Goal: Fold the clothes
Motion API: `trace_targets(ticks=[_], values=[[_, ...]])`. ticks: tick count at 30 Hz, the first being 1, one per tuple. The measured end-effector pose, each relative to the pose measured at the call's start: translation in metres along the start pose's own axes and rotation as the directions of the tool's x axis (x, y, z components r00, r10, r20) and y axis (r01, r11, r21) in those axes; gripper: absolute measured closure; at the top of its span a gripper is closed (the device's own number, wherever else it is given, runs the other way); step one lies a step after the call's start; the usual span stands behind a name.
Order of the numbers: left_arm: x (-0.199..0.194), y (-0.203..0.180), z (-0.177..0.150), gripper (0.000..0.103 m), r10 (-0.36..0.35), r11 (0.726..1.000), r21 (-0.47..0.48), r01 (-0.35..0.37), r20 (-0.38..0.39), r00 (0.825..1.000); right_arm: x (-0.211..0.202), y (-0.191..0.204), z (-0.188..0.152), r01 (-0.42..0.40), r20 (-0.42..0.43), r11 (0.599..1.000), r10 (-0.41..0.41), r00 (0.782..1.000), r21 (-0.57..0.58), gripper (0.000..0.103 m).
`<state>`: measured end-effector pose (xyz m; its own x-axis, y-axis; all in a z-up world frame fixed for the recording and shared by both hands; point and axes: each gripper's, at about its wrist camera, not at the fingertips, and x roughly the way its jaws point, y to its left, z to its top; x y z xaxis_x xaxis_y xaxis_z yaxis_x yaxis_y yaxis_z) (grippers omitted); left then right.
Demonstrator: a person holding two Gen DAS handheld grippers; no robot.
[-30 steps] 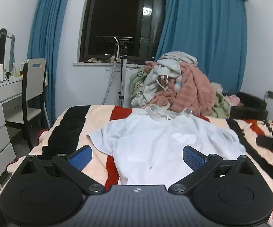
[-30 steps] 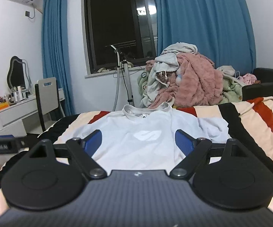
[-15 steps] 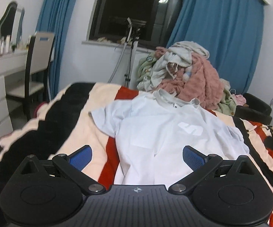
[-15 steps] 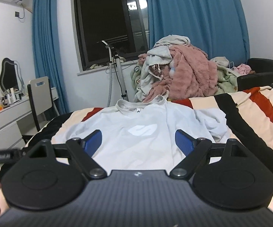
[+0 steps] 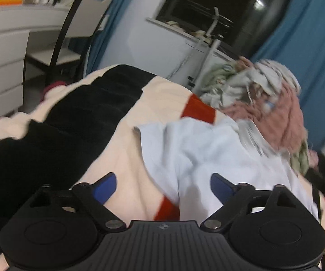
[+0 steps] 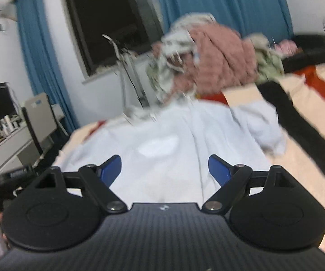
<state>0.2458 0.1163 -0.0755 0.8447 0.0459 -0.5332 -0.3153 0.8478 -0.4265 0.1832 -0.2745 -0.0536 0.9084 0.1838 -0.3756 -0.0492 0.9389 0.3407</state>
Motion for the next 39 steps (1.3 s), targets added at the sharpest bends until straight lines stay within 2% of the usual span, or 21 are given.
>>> trace_targets(ticks=[2, 4, 5, 6, 8, 9, 10, 12, 16, 18, 21, 23, 24, 25, 26, 28, 31, 33, 35, 39], values=[[0.025, 0.006, 0.008, 0.035, 0.008, 0.999, -0.048, -0.007, 0.025, 1.000, 0.013, -0.009, -0.003, 0.002, -0.016, 0.999, -0.001, 1.000, 0.039, 0.018], [0.050, 0.008, 0.015, 0.051, 0.019, 0.999, -0.048, -0.019, 0.002, 1.000, 0.025, -0.017, -0.007, 0.006, -0.027, 0.998, -0.004, 1.000, 0.067, 0.018], [0.062, 0.009, 0.019, 0.055, 0.024, 0.999, -0.046, -0.025, -0.012, 1.000, 0.031, -0.020, -0.009, 0.008, -0.032, 0.997, -0.005, 0.999, 0.081, 0.018], [0.071, 0.006, 0.022, 0.065, 0.054, 0.998, -0.011, -0.054, -0.006, 0.999, 0.036, -0.023, -0.012, 0.002, -0.033, 0.995, 0.001, 0.999, 0.095, 0.018], [0.081, 0.005, 0.031, 0.082, 0.058, 0.998, 0.014, -0.058, 0.014, 0.998, 0.043, -0.026, -0.014, 0.003, -0.041, 0.993, 0.001, 0.999, 0.120, 0.018], [0.085, 0.003, 0.040, 0.097, 0.053, 0.998, 0.040, -0.054, 0.024, 0.998, 0.047, -0.027, -0.015, 0.005, -0.046, 0.991, 0.001, 0.999, 0.132, 0.018], [0.090, 0.001, 0.050, 0.100, 0.047, 0.996, 0.068, -0.049, 0.034, 0.998, 0.050, -0.029, -0.016, 0.006, -0.050, 0.990, 0.001, 0.999, 0.144, 0.018], [0.099, -0.005, 0.073, 0.100, 0.057, 0.989, 0.134, -0.066, 0.068, 0.996, 0.051, -0.025, -0.019, 0.005, -0.045, 0.990, 0.001, 0.999, 0.141, 0.018], [0.128, -0.025, 0.131, 0.101, 0.164, 0.957, 0.215, -0.193, 0.147, 0.975, 0.052, -0.013, -0.024, 0.015, -0.021, 0.997, -0.013, 1.000, 0.079, 0.018], [0.150, -0.037, 0.154, 0.101, 0.246, 0.926, 0.252, -0.282, 0.164, 0.955, 0.054, -0.007, -0.023, 0.028, -0.010, 0.999, -0.028, 1.000, 0.038, 0.018], [0.189, -0.049, 0.170, 0.101, 0.360, 0.856, 0.318, -0.407, 0.197, 0.912, 0.058, 0.001, -0.023, 0.050, 0.007, 0.999, -0.049, 0.999, -0.023, 0.018], [0.214, -0.046, 0.171, 0.100, 0.394, 0.837, 0.334, -0.433, 0.180, 0.901, 0.063, 0.003, -0.024, 0.065, 0.012, 0.997, -0.065, 0.998, -0.052, 0.018], [0.219, -0.043, 0.170, 0.099, 0.380, 0.852, 0.325, -0.412, 0.158, 0.911, 0.064, 0.004, -0.025, 0.071, 0.014, 0.995, -0.071, 0.997, -0.064, 0.018], [0.223, -0.039, 0.168, 0.092, 0.359, 0.869, 0.311, -0.384, 0.134, 0.924, 0.066, 0.004, -0.026, 0.069, 0.014, 0.995, -0.068, 0.998, -0.070, 0.018], [0.228, -0.036, 0.166, 0.090, 0.338, 0.886, 0.297, -0.355, 0.111, 0.935, 0.068, 0.005, -0.027, 0.066, 0.014, 0.995, -0.065, 0.998, -0.076, 0.018], [0.224, -0.029, 0.163, 0.065, 0.318, 0.900, 0.280, -0.334, 0.101, 0.943, 0.072, 0.006, -0.028, 0.058, 0.012, 0.995, -0.057, 0.998, -0.086, 0.018], [0.203, -0.019, 0.163, 0.051, 0.288, 0.918, 0.258, -0.300, 0.082, 0.954, 0.077, 0.008, -0.030, 0.044, 0.005, 0.994, -0.044, 0.999, -0.096, 0.018], [0.174, -0.011, 0.158, 0.041, 0.258, 0.931, 0.252, -0.264, 0.059, 0.964, 0.077, 0.009, -0.029, 0.034, 0.005, 0.995, -0.033, 0.999, -0.090, 0.018], [0.141, -0.001, 0.149, 0.039, 0.235, 0.943, 0.238, -0.232, 0.017, 0.972, 0.076, 0.009, -0.028, 0.024, 0.006, 0.996, -0.023, 1.000, -0.083, 0.018], [0.048, 0.021, 0.111, 0.039, 0.150, 0.977, 0.163, -0.136, -0.072, 0.986, 0.068, 0.014, -0.026, -0.024, -0.009, 0.997, 0.023, 1.000, -0.078, 0.018]])
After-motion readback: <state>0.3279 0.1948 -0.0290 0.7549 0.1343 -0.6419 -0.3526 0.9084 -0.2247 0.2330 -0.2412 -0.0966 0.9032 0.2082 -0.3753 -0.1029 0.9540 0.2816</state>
